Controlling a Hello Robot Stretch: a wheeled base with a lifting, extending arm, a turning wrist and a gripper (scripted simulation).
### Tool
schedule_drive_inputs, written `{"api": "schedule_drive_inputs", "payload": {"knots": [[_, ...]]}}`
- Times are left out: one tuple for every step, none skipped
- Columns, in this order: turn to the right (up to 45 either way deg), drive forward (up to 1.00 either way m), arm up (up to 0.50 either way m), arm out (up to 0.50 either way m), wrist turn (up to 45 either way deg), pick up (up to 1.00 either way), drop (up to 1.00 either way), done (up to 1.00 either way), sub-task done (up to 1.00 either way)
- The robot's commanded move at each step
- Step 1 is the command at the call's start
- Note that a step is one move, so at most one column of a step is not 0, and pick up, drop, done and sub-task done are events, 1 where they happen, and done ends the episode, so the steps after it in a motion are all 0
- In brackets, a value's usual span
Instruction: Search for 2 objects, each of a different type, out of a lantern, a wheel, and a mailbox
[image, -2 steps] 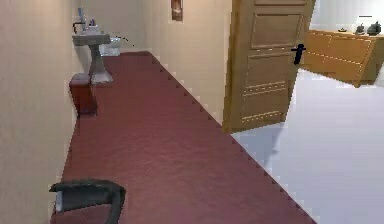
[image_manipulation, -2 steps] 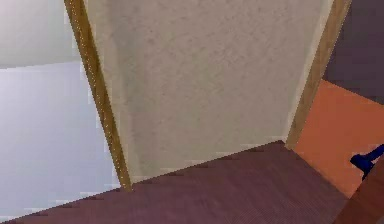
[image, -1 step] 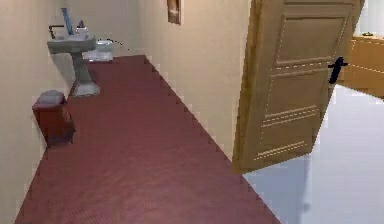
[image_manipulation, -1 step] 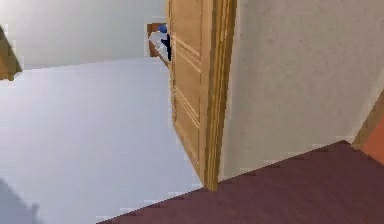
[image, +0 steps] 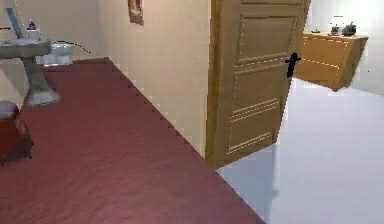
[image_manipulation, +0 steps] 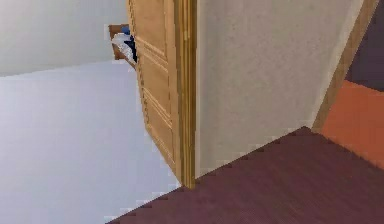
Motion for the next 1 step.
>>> {"api": "schedule_drive_inputs", "payload": {"knots": [[0.0,0.60,0.00,0.00,0.0,0.00,0.00,0.00,0.00]]}}
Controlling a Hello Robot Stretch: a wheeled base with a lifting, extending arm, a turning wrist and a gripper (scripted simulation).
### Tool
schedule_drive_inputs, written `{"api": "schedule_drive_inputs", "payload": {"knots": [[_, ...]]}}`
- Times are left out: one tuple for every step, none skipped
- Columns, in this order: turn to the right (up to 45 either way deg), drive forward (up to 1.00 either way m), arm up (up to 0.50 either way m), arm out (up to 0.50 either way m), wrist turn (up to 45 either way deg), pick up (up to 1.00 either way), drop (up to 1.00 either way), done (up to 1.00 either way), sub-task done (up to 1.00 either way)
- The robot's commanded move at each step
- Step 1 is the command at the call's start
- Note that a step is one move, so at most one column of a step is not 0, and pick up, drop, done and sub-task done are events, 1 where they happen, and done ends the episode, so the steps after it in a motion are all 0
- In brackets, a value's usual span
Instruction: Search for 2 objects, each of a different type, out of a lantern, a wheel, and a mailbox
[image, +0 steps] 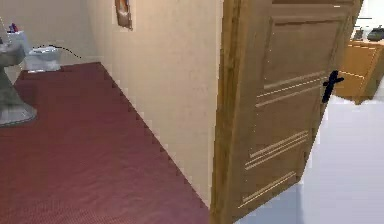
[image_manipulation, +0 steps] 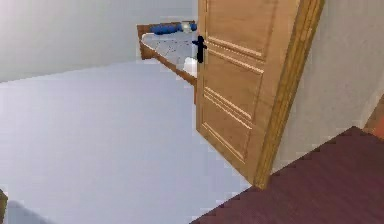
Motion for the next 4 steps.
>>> {"api": "schedule_drive_inputs", "payload": {"knots": [[-45.0,0.00,0.00,0.00,0.0,0.00,0.00,0.00,0.00],[-6.0,0.00,0.00,0.00,0.0,0.00,0.00,0.00,0.00],[0.0,1.00,0.00,0.00,0.0,0.00,0.00,0.00,0.00],[-9.0,0.00,0.00,0.00,0.0,0.00,0.00,0.00,0.00]]}}
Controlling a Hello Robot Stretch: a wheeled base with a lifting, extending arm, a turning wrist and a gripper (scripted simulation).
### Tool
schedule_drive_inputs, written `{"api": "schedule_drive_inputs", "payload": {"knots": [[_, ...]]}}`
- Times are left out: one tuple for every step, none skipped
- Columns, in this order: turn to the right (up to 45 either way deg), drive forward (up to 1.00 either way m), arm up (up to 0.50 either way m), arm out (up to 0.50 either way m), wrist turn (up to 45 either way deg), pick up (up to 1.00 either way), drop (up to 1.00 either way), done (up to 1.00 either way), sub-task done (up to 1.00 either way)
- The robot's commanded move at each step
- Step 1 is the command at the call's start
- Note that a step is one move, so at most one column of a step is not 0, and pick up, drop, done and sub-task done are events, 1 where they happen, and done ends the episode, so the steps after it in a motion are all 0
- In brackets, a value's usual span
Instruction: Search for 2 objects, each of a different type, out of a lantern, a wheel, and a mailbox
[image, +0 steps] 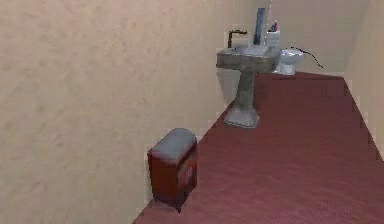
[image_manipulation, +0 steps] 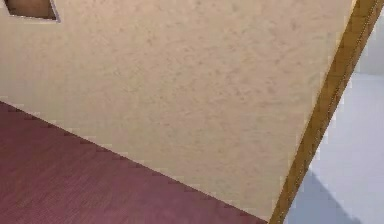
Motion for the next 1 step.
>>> {"api": "schedule_drive_inputs", "payload": {"knots": [[0.0,0.30,0.00,0.00,0.0,0.00,0.00,0.00,0.00]]}}
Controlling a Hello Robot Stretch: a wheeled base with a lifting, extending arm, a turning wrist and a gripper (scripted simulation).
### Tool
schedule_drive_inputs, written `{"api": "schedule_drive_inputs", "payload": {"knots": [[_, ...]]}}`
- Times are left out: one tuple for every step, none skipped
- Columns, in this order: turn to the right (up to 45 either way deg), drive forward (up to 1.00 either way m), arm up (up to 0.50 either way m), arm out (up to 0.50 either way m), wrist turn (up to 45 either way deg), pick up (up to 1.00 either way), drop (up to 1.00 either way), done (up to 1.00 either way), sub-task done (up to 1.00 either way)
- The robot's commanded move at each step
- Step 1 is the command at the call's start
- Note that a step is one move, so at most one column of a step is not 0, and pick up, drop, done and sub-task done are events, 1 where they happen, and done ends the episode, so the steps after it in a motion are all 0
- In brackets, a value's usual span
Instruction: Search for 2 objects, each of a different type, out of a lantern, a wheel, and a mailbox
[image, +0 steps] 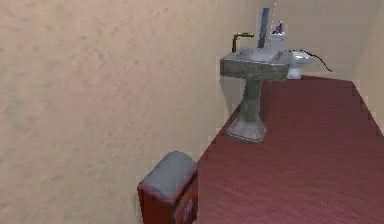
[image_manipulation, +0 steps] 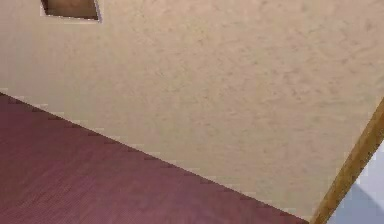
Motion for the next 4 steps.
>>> {"api": "schedule_drive_inputs", "payload": {"knots": [[0.0,0.00,0.00,0.00,0.0,0.00,0.00,0.00,1.00],[45.0,0.00,0.00,0.00,0.0,0.00,0.00,0.00,0.00],[45.0,0.00,0.00,0.00,0.0,0.00,0.00,0.00,0.00],[45.0,0.00,0.00,0.00,0.0,0.00,0.00,0.00,0.00]]}}
